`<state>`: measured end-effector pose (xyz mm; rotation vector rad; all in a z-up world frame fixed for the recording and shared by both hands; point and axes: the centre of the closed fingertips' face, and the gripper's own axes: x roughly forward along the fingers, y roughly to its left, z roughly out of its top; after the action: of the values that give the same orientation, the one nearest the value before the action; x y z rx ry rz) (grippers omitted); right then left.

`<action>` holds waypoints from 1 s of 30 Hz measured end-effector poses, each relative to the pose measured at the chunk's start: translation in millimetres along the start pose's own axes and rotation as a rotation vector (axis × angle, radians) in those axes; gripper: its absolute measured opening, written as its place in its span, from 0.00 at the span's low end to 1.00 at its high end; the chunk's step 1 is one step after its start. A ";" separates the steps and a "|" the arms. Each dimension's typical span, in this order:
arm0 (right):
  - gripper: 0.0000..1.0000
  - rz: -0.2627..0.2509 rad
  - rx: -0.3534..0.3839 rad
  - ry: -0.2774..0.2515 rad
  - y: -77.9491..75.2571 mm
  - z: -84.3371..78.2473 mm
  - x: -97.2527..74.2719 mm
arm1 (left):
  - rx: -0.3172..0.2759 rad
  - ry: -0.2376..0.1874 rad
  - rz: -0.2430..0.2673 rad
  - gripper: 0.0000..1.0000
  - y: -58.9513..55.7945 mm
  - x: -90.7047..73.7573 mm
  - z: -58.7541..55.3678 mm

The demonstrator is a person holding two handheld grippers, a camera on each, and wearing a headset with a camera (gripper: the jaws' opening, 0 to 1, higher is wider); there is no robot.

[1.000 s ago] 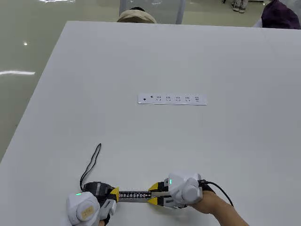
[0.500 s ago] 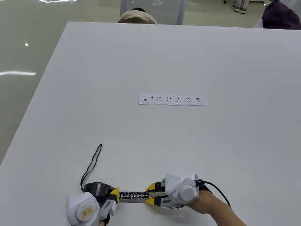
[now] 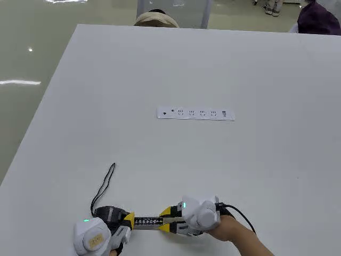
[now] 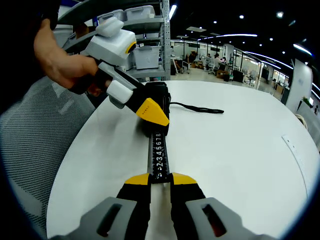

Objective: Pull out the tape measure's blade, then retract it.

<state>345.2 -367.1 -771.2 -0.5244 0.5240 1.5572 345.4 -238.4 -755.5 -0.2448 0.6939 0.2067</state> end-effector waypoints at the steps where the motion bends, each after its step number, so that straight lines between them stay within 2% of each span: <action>1: 0.13 0.001 0.000 -0.001 0.2 0.6 0.8 | 0.000 0.000 0.000 0.64 -0.2 0.0 0.2; 30: 0.13 0.020 -0.003 -0.020 1.9 12.8 18.7 | -0.013 -0.004 -0.015 0.64 0.9 1.1 1.3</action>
<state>342.2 -344.6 -772.6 -0.5065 0.5135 1.5812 346.8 -237.0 -755.5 -0.2625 0.6862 0.1971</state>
